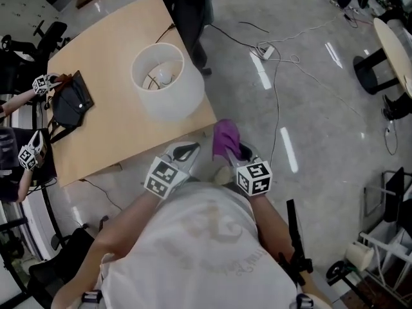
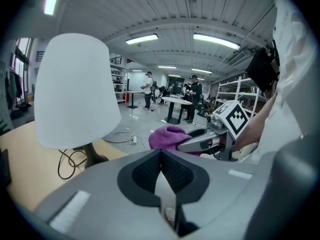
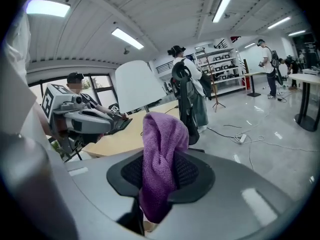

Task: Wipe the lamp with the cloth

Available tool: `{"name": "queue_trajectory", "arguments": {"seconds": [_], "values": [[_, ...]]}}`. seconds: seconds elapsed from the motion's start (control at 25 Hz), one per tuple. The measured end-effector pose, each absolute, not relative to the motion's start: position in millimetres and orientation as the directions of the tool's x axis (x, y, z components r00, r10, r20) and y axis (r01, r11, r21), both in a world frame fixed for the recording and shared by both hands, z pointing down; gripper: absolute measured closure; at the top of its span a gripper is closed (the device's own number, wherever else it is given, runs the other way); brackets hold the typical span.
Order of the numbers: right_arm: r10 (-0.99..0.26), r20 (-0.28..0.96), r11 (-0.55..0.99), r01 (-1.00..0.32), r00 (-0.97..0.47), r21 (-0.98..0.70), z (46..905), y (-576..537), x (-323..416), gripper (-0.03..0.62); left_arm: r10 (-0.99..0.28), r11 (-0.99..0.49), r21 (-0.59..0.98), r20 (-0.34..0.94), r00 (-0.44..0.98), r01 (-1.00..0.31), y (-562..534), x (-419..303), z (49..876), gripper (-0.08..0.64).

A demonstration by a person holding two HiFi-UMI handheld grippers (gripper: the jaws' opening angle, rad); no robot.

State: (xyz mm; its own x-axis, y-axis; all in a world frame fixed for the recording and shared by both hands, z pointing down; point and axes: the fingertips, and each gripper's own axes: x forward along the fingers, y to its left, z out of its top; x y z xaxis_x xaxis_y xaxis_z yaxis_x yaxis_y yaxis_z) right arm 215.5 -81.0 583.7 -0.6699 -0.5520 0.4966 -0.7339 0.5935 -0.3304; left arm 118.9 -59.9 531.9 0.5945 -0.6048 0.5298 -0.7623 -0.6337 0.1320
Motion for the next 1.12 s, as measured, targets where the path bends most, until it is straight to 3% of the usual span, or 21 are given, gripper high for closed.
{"name": "queue_trajectory", "arguments": {"seconds": [0.28,0.64,0.88,1.12], "values": [[-0.551,0.339,0.746,-0.632,-0.763,-0.21,505,-115,198,0.465,-0.716,-0.495,0.121,0.505,0.483,-0.86,-55,108,506,0.558],[-0.421,0.104,0.907,-0.422,-0.901,0.013,376,-129,121,0.465,-0.813,-0.381,0.096,0.44,0.382,-0.92,-43,76,464,0.558],[-0.399,0.118,0.915,-0.386,-0.91,0.115,366,-135,65,0.465,-0.844,-0.323,0.101,0.42,0.334,-0.941,-42,46,461,0.558],[-0.448,0.257,0.894,-0.438,-0.856,0.099,415,-139,68,0.469,-0.84,-0.339,0.117,0.41,0.356,-0.933,-44,39,467,0.558]]}}
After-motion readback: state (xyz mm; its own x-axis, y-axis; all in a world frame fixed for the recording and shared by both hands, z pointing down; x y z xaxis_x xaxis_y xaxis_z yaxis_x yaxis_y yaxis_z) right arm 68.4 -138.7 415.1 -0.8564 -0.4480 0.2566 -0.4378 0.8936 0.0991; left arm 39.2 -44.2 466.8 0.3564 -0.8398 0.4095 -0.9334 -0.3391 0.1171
